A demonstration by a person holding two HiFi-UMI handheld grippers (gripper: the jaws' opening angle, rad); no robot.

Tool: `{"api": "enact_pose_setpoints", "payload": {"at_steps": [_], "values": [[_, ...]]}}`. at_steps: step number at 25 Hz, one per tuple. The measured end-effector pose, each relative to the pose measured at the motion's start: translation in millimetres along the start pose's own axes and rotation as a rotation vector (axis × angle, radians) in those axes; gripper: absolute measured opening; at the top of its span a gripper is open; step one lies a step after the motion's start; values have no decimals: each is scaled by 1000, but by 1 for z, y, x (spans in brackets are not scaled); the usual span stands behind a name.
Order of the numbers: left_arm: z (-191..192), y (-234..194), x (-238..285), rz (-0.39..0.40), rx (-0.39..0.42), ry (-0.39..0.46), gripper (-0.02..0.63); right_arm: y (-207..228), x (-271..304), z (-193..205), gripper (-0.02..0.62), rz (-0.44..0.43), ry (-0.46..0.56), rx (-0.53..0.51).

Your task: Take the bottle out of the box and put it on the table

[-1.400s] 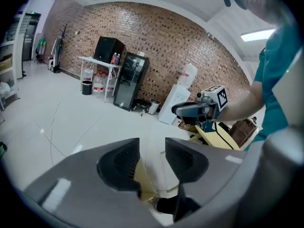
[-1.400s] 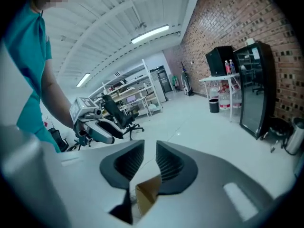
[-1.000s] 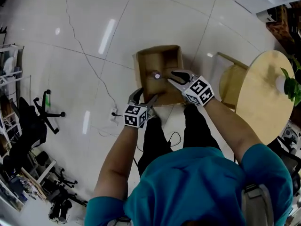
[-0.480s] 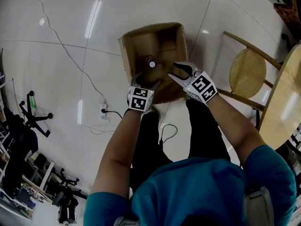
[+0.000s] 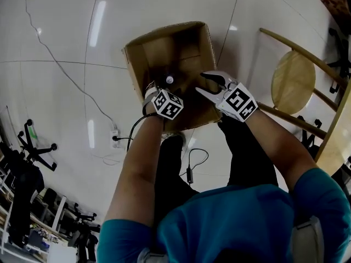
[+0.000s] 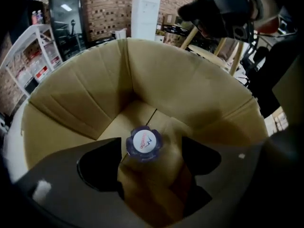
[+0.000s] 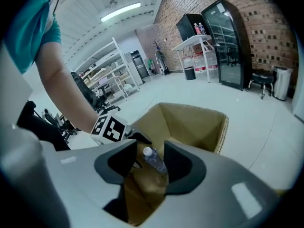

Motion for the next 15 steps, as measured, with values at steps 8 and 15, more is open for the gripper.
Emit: {"api": "enact_pose_setpoints", "payload": {"at_steps": [8,15], "values": [[10,-12,37,-23,106,-115,374,0,15,-9,176,-51,16,-14],[6,-15,41,-29,91,-165,308,-5,8,-4,176,-56,32,7]]}}
Point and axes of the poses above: the fingertips, and each gripper's own axes: x forward along the fingers, y to its right, z out of its underside, the point moved 10 cm from there along -x, backward along the fingers, and after that the axes turned 13 degrees about y, right-handed, at the moved point
